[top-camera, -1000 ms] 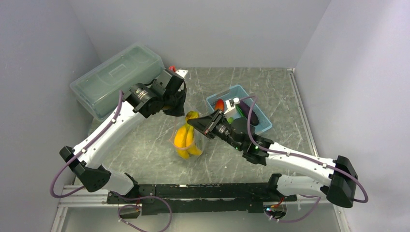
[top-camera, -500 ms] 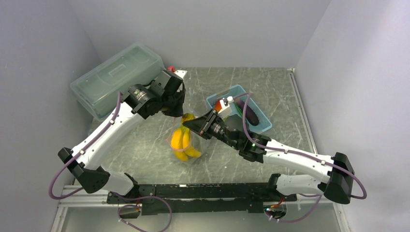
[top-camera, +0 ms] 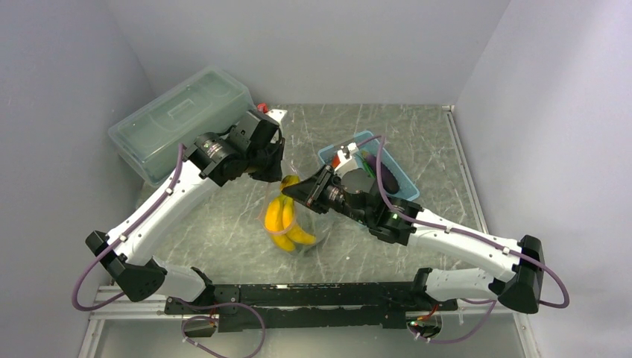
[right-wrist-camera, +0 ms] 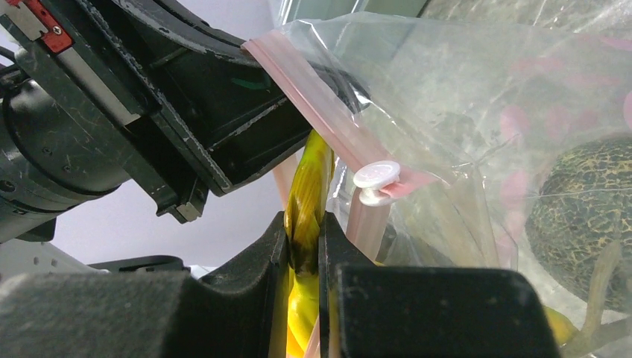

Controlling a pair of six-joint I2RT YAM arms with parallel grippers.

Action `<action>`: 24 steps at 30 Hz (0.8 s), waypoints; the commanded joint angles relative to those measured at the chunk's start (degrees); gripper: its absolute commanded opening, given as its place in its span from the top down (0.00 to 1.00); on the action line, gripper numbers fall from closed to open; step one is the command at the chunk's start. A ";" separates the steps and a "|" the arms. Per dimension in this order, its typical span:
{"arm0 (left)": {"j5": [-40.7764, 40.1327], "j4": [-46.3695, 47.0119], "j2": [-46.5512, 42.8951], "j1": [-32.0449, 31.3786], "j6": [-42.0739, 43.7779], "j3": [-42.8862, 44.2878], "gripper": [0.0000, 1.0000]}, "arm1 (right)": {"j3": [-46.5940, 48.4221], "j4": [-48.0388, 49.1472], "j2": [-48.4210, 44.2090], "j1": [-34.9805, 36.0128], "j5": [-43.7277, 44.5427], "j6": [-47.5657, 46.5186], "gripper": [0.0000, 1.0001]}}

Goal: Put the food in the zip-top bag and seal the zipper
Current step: Place the fake fruit in the zipper food storage bag, then adjust the zipper food storage bag at the center of the board.

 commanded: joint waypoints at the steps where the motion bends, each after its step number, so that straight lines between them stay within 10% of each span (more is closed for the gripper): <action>1: -0.24 4.03 -2.06 0.53 0.96 0.10 1.00 | 3.23 -2.39 -1.15 0.74 -1.36 0.14 1.00; 9: 0.11 4.53 -2.12 0.53 1.18 -0.32 1.00 | 8.70 -9.35 0.30 0.75 -1.36 0.14 1.00; 10: 0.04 4.46 -2.16 0.49 1.20 -0.35 1.00 | 9.39 -10.58 0.67 0.80 -1.36 0.14 0.26; 11: 0.02 4.47 -2.24 0.47 1.19 -0.43 1.00 | 10.10 -11.69 0.95 0.74 -1.36 0.14 0.04; 15: -0.14 4.49 -2.63 0.54 1.28 -0.78 1.00 | 10.80 -13.38 0.77 0.77 -2.46 0.14 0.00; 16: -0.15 4.45 -2.63 0.50 1.35 -0.72 1.00 | 10.82 -13.33 0.67 0.74 -2.37 -39.14 0.00; 24: -0.59 4.33 -2.73 0.52 1.62 -0.55 1.00 | 11.12 -14.11 -0.91 0.76 -2.36 -42.54 0.01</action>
